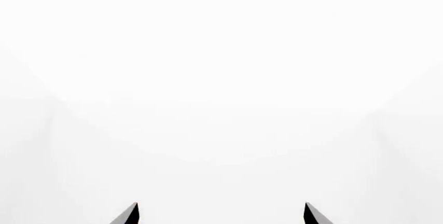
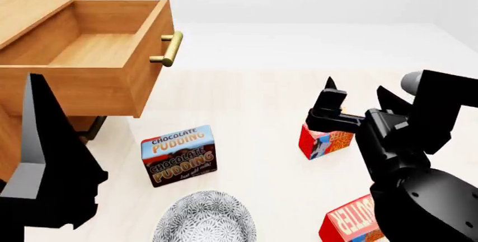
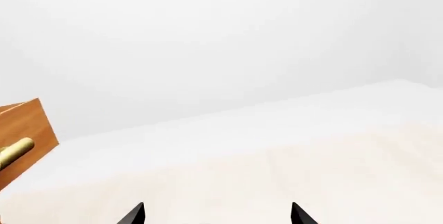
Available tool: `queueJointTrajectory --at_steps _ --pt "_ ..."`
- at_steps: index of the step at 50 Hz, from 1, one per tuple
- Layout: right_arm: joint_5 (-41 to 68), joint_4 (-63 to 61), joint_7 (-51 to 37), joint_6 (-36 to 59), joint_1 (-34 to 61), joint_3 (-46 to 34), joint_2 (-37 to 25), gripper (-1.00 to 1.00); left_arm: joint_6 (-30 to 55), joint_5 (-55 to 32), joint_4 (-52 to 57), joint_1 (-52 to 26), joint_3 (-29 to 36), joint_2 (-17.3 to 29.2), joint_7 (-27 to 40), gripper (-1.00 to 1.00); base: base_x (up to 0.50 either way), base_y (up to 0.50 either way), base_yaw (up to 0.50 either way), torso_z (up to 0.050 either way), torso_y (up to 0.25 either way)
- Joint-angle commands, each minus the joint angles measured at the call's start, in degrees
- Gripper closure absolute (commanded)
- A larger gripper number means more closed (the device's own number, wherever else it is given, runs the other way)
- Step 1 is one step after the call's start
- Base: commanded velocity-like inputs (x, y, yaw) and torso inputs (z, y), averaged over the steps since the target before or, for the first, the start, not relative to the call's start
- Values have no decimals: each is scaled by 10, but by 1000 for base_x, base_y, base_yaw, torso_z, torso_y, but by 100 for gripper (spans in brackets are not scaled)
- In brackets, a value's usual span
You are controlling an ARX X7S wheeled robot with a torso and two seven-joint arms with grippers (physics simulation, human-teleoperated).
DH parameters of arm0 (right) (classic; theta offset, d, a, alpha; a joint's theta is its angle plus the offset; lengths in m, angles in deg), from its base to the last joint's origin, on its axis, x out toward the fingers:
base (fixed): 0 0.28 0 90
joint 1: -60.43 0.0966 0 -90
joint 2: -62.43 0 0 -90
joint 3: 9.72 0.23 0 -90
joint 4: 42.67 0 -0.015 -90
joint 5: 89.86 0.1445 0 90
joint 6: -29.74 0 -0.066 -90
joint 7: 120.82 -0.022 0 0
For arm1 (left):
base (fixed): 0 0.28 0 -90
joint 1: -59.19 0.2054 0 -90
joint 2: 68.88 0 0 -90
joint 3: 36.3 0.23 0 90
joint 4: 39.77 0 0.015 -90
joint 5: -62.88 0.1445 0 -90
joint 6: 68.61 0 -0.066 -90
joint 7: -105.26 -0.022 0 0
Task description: Put the butter at the front in the top drawer of the cabinet and close it.
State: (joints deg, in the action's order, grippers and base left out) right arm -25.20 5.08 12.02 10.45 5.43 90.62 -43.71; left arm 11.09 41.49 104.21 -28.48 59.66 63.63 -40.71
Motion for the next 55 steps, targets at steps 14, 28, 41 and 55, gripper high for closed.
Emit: queueJointTrajectory --at_steps 14,28,41,55 --pt "92 259 -210 118 285 8 15 -100 -128 66 -50 51 9 -1 -20 -100 0 0 0 0 0" --pt "23 378 -163 53 326 -27 9 -100 -147 62 -56 50 14 1 -30 -100 0 0 0 0 0" --pt "39 405 -168 46 313 -12 20 -100 -169 79 -58 62 6 -5 -31 -100 0 0 0 0 -146" --pt "68 390 -202 50 316 -7 28 -100 -194 81 -51 95 -17 1 -28 -100 0 0 0 0 -145"
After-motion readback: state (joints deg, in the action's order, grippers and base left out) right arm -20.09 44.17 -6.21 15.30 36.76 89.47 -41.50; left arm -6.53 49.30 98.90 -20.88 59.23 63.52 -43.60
